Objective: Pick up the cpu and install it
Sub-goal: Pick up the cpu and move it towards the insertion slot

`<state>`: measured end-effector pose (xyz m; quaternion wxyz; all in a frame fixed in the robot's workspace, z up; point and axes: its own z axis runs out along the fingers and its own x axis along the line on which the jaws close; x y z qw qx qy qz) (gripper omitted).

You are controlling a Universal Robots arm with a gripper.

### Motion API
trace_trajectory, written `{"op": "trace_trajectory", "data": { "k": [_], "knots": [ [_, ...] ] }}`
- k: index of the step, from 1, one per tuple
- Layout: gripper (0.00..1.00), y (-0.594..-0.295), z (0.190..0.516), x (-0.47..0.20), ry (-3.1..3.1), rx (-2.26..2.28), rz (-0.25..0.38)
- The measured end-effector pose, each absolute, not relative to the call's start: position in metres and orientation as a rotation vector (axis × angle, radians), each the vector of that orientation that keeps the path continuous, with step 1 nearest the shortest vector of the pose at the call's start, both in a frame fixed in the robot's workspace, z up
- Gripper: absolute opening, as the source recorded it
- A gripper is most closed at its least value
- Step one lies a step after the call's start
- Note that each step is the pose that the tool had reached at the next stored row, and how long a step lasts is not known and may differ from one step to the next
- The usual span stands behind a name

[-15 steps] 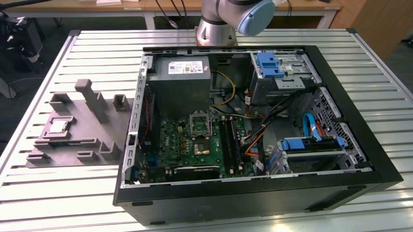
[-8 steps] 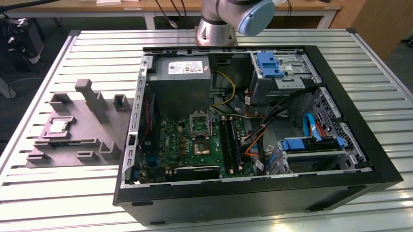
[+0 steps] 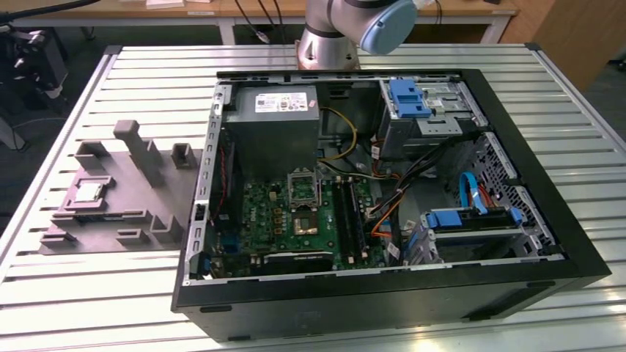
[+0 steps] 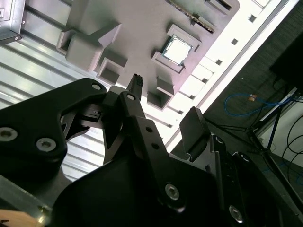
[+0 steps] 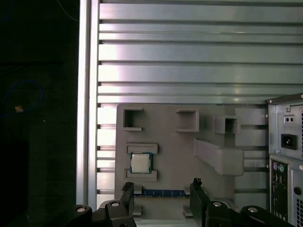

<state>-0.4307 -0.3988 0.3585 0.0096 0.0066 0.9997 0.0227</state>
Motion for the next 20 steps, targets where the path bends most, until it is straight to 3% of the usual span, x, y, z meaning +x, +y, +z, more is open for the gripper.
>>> {"op": "trace_trajectory", "data": {
  "k": [20],
  "knots": [
    [0.59, -0.399, 0.345, -0.439, 3.122, -0.014, 0.072]
  ]
}}
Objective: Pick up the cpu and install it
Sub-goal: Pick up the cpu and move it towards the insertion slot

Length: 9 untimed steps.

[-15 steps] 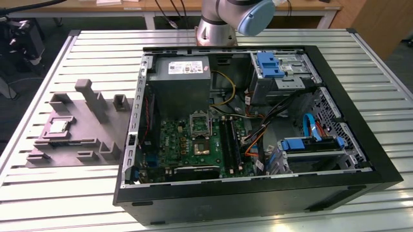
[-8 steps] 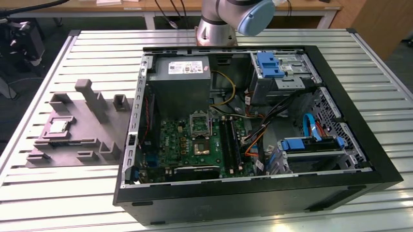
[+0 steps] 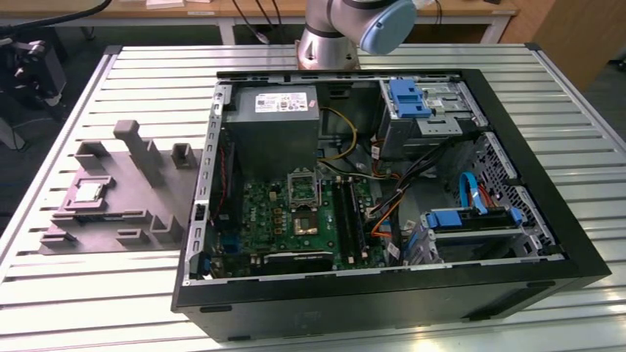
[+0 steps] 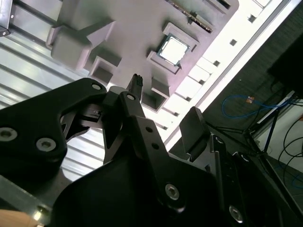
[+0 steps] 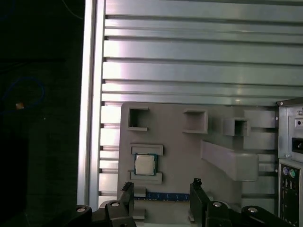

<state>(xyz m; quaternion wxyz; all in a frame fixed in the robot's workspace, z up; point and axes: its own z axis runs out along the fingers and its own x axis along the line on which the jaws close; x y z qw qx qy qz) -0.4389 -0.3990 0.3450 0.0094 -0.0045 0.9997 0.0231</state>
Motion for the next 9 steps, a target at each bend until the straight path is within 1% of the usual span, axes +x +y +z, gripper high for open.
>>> {"op": "trace_trajectory", "data": {
  "k": [9],
  "knots": [
    [0.59, -0.399, 0.329, -0.443, 3.122, 0.003, 0.072]
  ]
}}
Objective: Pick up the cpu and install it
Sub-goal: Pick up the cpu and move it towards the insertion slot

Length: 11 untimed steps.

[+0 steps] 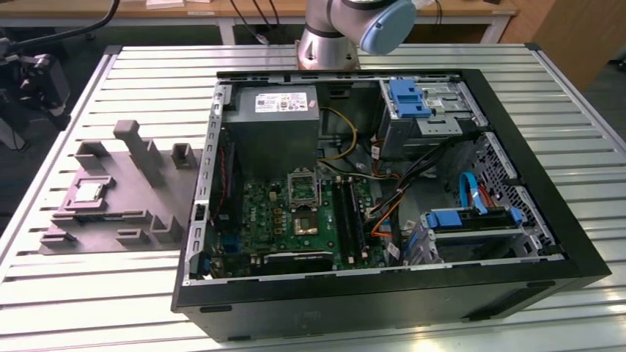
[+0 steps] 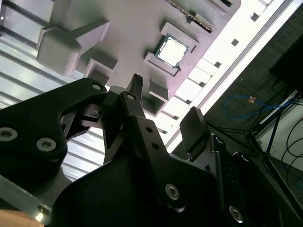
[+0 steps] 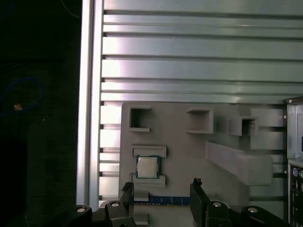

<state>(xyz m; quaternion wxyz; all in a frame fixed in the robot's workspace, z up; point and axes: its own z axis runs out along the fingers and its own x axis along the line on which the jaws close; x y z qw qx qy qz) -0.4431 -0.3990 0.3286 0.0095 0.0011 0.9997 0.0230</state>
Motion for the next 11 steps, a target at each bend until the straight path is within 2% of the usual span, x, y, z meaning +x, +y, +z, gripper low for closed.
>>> {"op": "trace_trajectory", "data": {
  "k": [11],
  "knots": [
    [0.59, -0.3990, 0.3179, -0.4456, 3.122, 0.005, 0.072]
  ]
}}
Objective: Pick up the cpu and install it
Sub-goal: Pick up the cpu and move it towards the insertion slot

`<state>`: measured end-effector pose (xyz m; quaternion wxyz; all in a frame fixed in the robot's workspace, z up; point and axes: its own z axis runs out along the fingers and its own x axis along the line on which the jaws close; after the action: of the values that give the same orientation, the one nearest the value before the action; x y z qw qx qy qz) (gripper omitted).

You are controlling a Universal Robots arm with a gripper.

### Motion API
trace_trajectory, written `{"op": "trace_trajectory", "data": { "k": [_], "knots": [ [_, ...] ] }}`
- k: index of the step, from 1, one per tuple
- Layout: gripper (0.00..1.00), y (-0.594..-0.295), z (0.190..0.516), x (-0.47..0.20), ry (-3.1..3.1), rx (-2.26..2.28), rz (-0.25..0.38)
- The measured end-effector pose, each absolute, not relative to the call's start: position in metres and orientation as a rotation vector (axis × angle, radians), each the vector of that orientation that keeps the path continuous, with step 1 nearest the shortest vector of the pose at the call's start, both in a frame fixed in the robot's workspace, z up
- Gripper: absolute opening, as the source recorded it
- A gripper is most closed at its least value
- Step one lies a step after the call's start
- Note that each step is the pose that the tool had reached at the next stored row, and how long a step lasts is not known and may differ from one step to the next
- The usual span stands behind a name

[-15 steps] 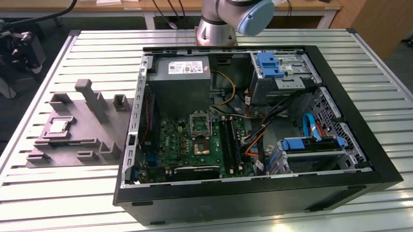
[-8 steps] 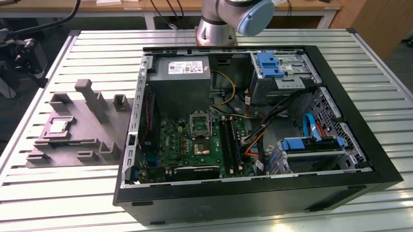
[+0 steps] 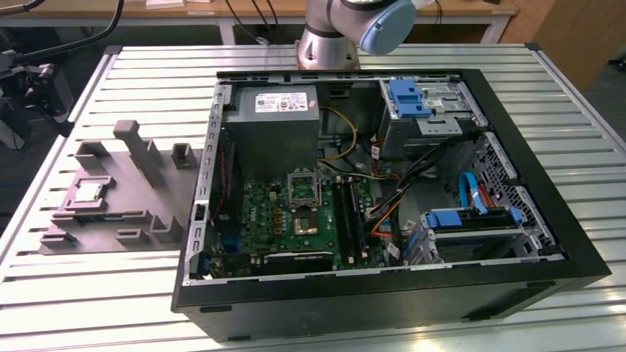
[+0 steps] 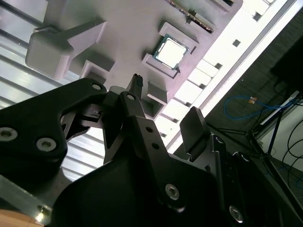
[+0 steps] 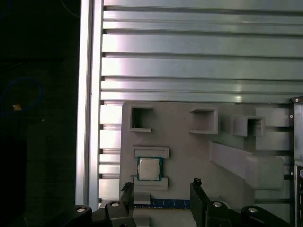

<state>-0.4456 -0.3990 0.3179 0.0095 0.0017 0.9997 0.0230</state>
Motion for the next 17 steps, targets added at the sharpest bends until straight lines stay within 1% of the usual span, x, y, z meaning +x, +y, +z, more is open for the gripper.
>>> {"op": "trace_trajectory", "data": {
  "k": [17],
  "knots": [
    [0.59, -0.3990, 0.3086, -0.4456, 3.122, 0.005, 0.072]
  ]
}}
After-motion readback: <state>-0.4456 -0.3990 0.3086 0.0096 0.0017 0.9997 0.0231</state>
